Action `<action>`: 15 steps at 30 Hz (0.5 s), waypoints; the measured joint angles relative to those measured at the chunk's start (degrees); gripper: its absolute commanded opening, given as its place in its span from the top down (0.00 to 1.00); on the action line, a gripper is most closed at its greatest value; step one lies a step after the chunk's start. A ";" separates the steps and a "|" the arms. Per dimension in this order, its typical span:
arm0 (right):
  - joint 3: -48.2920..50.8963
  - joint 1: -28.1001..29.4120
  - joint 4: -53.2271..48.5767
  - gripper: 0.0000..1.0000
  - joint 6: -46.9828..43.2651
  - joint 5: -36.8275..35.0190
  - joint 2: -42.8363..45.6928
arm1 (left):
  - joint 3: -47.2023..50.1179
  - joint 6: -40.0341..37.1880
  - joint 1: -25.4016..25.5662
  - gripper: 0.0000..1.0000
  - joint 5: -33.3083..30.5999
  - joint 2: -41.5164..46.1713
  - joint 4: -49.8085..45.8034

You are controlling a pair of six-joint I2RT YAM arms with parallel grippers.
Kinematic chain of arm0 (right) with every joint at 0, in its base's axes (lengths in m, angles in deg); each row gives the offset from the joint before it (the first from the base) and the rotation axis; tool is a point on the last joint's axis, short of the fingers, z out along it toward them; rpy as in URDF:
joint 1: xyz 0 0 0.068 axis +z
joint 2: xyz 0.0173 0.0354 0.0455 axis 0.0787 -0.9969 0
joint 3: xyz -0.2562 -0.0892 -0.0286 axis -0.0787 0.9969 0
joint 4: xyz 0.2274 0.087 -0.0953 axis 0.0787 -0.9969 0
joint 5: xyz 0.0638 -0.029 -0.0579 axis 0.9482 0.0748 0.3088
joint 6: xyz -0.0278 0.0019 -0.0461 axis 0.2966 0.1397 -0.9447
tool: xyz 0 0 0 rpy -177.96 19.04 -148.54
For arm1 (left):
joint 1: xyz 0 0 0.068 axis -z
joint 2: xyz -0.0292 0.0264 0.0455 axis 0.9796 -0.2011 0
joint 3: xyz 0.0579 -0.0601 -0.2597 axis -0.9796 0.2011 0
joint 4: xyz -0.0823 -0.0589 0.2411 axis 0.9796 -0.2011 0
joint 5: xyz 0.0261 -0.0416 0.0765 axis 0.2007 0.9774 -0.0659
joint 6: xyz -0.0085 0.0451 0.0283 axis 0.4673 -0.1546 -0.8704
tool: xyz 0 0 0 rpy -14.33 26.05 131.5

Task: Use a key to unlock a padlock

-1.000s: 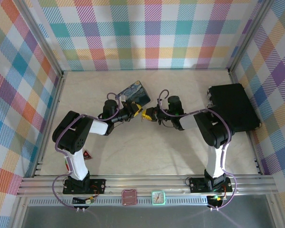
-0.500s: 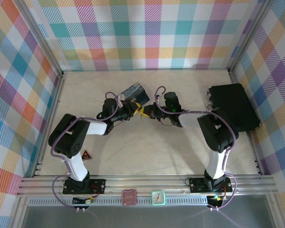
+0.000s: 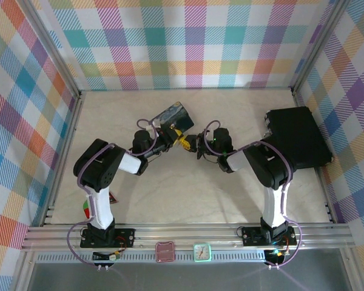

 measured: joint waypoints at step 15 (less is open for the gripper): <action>0.00 5.33 5.11 1.00 10.78 -17.57 -0.09 | 0.00 -0.02 0.00 1.00 -5.73 -1.14 6.86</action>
